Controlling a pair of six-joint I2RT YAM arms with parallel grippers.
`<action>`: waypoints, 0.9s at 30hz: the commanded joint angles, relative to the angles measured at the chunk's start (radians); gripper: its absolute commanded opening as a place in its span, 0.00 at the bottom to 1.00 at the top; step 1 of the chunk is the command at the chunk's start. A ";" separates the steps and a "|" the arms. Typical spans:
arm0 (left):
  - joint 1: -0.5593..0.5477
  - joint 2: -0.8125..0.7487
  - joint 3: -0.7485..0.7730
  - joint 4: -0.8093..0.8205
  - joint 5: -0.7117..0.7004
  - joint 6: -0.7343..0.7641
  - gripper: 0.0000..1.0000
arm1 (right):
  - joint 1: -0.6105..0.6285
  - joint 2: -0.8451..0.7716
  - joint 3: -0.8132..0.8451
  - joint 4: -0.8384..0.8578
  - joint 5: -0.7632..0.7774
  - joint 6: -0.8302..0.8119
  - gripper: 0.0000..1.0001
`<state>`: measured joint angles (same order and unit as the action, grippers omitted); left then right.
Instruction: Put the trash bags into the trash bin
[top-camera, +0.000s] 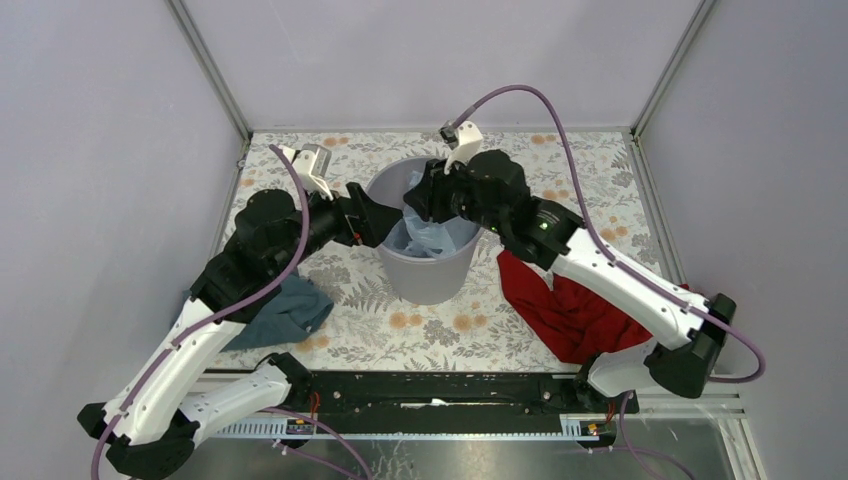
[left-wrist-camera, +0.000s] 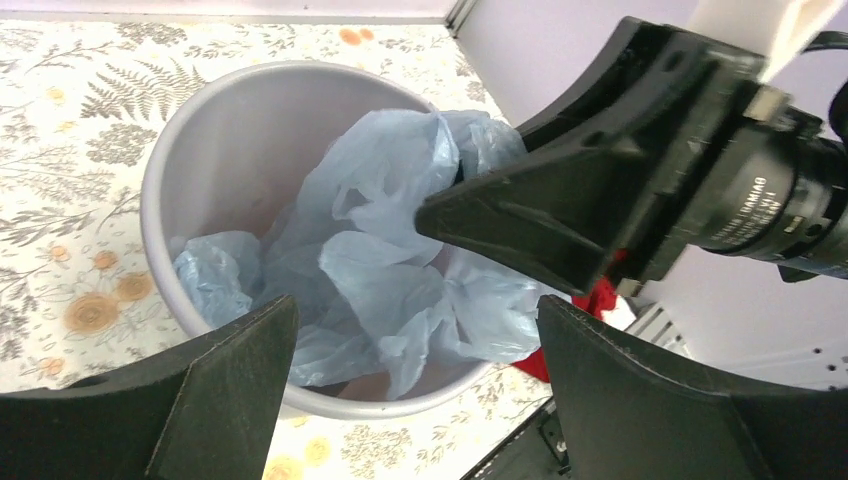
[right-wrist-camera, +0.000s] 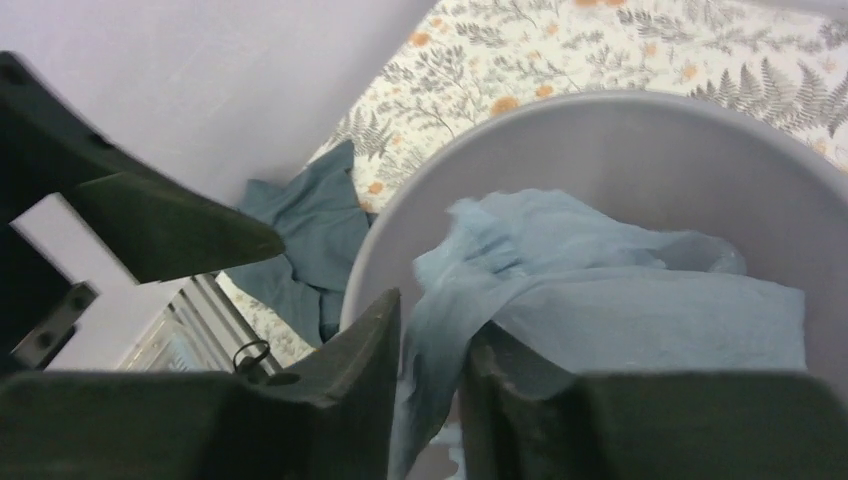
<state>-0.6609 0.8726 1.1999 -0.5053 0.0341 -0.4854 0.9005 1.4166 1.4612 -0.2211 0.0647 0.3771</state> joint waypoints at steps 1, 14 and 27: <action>0.012 -0.009 -0.013 0.116 0.045 -0.070 0.92 | -0.009 -0.099 -0.013 0.038 -0.063 0.037 0.49; 0.029 0.010 -0.018 0.092 0.027 -0.122 0.93 | -0.009 -0.140 -0.102 0.092 -0.015 0.010 0.45; 0.034 0.030 0.026 0.041 -0.005 -0.099 0.96 | -0.010 0.078 0.163 -0.144 0.102 -0.202 0.96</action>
<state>-0.6323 0.9127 1.1854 -0.4801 0.0467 -0.5930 0.8955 1.4220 1.4879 -0.2764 0.0868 0.2665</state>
